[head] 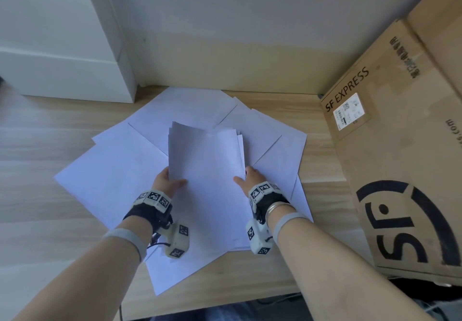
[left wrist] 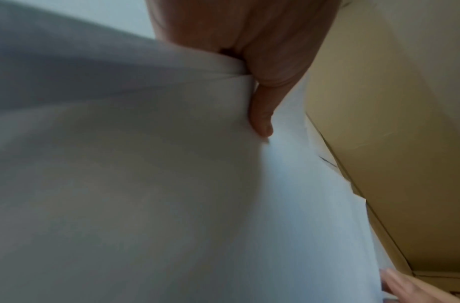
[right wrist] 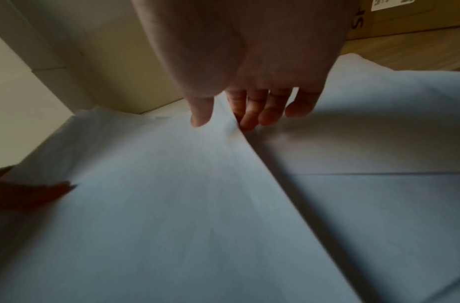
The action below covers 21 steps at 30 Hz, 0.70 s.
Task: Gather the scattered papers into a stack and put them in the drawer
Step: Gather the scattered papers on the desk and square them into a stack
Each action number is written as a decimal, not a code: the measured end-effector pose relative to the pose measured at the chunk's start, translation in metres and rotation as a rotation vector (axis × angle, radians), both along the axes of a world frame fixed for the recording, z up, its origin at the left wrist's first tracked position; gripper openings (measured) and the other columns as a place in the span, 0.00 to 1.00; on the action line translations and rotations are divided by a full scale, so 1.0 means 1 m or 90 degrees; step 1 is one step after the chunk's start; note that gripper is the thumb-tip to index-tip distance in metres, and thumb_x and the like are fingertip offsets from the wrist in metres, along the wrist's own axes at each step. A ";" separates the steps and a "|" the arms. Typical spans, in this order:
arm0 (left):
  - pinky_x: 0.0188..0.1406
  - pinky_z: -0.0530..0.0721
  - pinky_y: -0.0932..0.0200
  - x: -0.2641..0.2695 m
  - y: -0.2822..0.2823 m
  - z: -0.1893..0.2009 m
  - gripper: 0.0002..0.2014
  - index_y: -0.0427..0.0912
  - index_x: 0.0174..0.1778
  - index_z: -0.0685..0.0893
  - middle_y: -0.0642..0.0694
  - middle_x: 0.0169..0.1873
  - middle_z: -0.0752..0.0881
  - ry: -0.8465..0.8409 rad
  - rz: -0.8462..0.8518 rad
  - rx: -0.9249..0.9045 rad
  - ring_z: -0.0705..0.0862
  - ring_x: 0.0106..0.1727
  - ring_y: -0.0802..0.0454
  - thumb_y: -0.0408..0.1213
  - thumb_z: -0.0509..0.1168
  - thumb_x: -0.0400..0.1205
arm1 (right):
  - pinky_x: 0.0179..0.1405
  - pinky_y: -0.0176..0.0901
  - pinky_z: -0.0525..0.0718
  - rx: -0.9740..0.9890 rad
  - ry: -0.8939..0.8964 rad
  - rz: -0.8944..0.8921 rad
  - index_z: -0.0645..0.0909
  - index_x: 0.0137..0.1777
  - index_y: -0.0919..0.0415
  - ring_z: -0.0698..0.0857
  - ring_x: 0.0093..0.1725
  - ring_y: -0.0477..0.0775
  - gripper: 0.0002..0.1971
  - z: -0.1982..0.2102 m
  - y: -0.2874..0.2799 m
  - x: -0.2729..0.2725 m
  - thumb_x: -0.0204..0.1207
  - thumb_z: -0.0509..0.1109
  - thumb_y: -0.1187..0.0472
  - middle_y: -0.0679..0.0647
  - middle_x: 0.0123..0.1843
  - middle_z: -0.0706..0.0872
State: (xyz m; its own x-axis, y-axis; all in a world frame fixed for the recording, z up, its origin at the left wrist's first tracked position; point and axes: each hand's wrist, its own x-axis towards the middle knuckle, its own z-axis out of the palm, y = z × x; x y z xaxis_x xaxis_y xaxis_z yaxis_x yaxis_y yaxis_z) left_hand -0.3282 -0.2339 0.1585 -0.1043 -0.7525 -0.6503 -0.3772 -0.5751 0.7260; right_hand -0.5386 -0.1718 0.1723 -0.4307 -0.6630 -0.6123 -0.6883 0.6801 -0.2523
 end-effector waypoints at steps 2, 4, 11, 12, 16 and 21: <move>0.58 0.80 0.49 0.005 -0.002 0.004 0.21 0.37 0.67 0.78 0.34 0.60 0.85 -0.012 0.007 -0.023 0.83 0.52 0.42 0.24 0.66 0.77 | 0.64 0.50 0.77 -0.034 -0.010 -0.016 0.75 0.65 0.63 0.79 0.65 0.63 0.18 0.001 -0.004 -0.005 0.82 0.58 0.52 0.62 0.68 0.78; 0.56 0.79 0.51 0.014 -0.006 0.011 0.20 0.37 0.67 0.78 0.35 0.58 0.85 -0.015 0.023 -0.045 0.82 0.53 0.41 0.24 0.65 0.78 | 0.60 0.48 0.79 -0.068 -0.029 -0.041 0.77 0.62 0.61 0.82 0.61 0.62 0.15 0.004 -0.010 -0.007 0.82 0.56 0.56 0.60 0.65 0.81; 0.55 0.74 0.53 0.071 -0.024 0.032 0.23 0.36 0.70 0.75 0.33 0.66 0.82 -0.034 0.084 -0.079 0.80 0.55 0.43 0.25 0.66 0.78 | 0.56 0.45 0.81 -0.105 -0.053 0.013 0.76 0.67 0.58 0.83 0.61 0.62 0.18 0.019 -0.048 0.018 0.82 0.53 0.67 0.59 0.65 0.83; 0.55 0.74 0.53 0.080 -0.026 0.033 0.23 0.35 0.70 0.75 0.33 0.66 0.81 -0.038 0.099 -0.077 0.80 0.55 0.42 0.25 0.66 0.78 | 0.55 0.45 0.81 -0.107 -0.060 0.027 0.76 0.67 0.58 0.83 0.60 0.62 0.19 0.020 -0.054 0.027 0.81 0.52 0.69 0.59 0.64 0.83; 0.55 0.73 0.54 0.118 -0.028 0.035 0.24 0.35 0.71 0.75 0.33 0.67 0.81 -0.066 0.135 -0.078 0.77 0.53 0.47 0.25 0.66 0.78 | 0.59 0.48 0.84 -0.114 -0.086 0.079 0.78 0.65 0.60 0.82 0.50 0.57 0.22 0.015 -0.074 0.063 0.77 0.51 0.72 0.56 0.55 0.82; 0.53 0.74 0.52 0.162 -0.026 0.027 0.23 0.31 0.69 0.76 0.29 0.66 0.81 -0.087 0.204 -0.073 0.78 0.54 0.46 0.22 0.66 0.76 | 0.63 0.44 0.79 -0.124 -0.056 0.205 0.76 0.66 0.60 0.80 0.64 0.61 0.20 0.000 -0.088 0.105 0.76 0.58 0.72 0.60 0.68 0.78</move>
